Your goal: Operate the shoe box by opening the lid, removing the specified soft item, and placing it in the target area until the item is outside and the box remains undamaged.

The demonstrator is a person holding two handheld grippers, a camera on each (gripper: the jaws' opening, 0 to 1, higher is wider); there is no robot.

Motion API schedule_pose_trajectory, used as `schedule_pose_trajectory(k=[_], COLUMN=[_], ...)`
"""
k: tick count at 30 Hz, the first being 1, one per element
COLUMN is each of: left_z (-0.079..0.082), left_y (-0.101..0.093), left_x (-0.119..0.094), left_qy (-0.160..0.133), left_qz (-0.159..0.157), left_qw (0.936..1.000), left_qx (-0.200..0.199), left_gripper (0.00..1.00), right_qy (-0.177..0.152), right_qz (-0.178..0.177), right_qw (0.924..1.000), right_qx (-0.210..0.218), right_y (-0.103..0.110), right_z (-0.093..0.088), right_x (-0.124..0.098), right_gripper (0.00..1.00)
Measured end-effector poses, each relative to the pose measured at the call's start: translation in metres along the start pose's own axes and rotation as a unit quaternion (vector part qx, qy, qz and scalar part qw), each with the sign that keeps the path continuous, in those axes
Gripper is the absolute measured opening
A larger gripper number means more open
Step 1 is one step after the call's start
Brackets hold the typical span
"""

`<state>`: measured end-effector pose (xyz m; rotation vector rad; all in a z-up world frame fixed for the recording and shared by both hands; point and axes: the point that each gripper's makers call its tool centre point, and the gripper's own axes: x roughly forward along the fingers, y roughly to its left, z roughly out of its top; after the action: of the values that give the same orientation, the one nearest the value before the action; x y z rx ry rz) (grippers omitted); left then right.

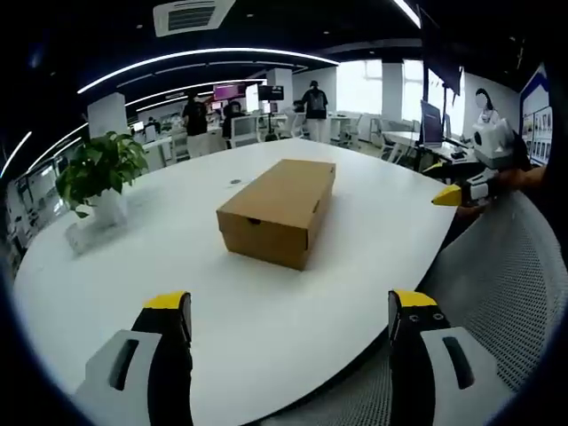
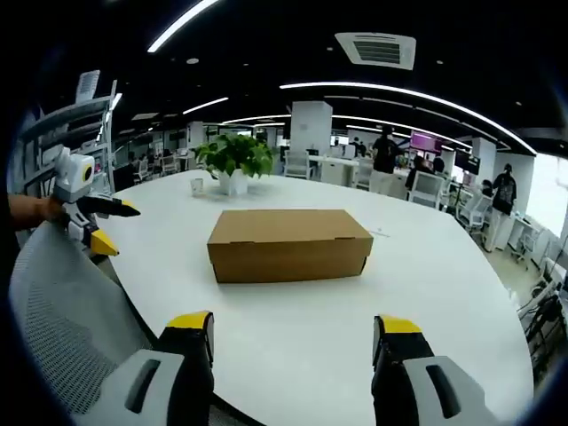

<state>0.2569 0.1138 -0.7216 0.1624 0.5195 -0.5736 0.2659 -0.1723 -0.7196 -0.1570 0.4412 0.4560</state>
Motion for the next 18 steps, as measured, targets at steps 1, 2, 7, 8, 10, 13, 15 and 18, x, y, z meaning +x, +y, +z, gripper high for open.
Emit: schedule_pose_trajectory(k=[1,2,7,8,10,13,15,18], left_z=[0.0,-0.0001,-0.0009,-0.0008,-0.0006,-0.0006,-0.0005,-0.0004], left_y=[0.0,-0.0001,-0.0007,-0.0005,-0.0003,-0.0001,-0.0002,0.0], left_x=[0.0,0.0001,0.0003,0.0003,0.0002,0.0001,0.0001,0.0], left_qy=[0.0,0.0,0.002,0.002,0.001,0.001,0.001,0.0], left_qz=[0.0,0.0,-0.002,-0.001,-0.001,-0.001,-0.001,-0.001], left_qw=[1.0,1.0,1.0,1.0,1.0,1.0,1.0,1.0], left_qx=[0.0,0.0,0.001,0.001,0.0,0.001,0.0,-0.001], left_gripper=[0.95,0.95,0.95,0.95,0.95,0.95,0.95,0.95], right_qy=[0.0,0.0,-0.001,-0.001,-0.001,-0.001,-0.001,-0.001], right_qz=[0.0,0.0,-0.002,-0.002,-0.002,-0.003,-0.004,-0.005], right_qw=[1.0,1.0,1.0,1.0,1.0,1.0,1.0,1.0], right_qx=[0.0,0.0,0.001,0.001,0.001,0.001,0.002,0.002], right_y=[-0.0001,-0.0001,-0.0008,-0.0008,-0.0008,-0.0012,-0.0014,-0.0019], right_z=[0.0,0.0,0.0002,0.0002,0.0003,0.0002,0.0002,0.0], right_x=[0.0,0.0,-0.0003,-0.0003,-0.0003,-0.0004,-0.0006,-0.0008], right_gripper=[0.72,0.72,0.72,0.72,0.72,0.72,0.72,0.72])
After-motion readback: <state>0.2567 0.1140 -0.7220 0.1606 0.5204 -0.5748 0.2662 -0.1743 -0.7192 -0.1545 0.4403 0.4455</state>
